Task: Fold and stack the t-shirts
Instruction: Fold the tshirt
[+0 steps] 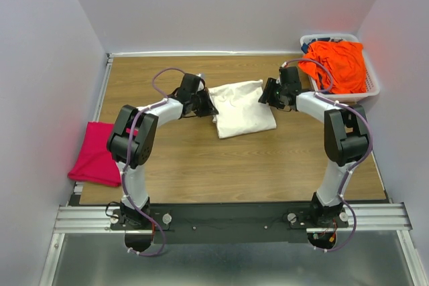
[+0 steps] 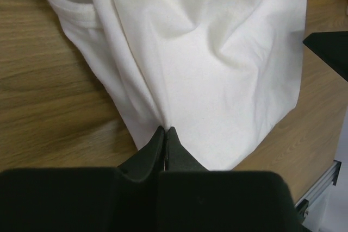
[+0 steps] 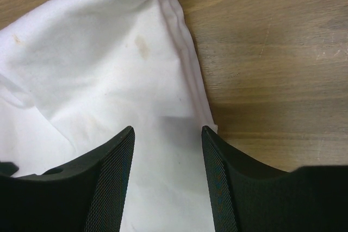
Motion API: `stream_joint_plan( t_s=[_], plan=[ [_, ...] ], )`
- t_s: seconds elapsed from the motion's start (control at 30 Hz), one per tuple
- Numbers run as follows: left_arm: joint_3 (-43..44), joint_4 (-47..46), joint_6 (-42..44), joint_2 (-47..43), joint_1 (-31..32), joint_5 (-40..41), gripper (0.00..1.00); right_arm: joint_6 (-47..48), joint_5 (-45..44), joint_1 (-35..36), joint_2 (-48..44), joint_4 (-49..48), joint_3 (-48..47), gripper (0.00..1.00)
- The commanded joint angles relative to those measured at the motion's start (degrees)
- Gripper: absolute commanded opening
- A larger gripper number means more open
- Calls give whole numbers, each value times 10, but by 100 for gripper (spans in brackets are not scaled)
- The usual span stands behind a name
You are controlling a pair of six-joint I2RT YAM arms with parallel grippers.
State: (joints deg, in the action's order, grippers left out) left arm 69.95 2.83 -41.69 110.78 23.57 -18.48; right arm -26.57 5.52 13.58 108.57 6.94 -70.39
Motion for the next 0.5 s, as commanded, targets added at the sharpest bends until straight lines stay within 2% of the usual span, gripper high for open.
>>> stream_joint_plan(
  t_s=[0.0, 0.07, 0.17, 0.27, 0.37, 0.47],
  plan=[
    [10, -2, -19, -33, 8, -55, 0, -9, 8, 6, 6, -11, 17, 59],
    [4, -8, -31, -56, 7, -66, 0, -17, 9, 7, 1, -11, 21, 53],
    [-20, -25, -59, -81, 6, -98, 0, -34, 19, 7, -19, -11, 33, 25],
    [-65, -69, -86, -110, 5, -123, 0, -52, 25, 7, -50, -11, 65, 19],
    [-112, -88, -101, -116, 9, -142, 0, -59, 10, 13, -84, -11, 100, 19],
    [-169, -116, -110, -112, 16, -127, 0, -60, -2, 19, -99, -11, 118, 21]
  ],
)
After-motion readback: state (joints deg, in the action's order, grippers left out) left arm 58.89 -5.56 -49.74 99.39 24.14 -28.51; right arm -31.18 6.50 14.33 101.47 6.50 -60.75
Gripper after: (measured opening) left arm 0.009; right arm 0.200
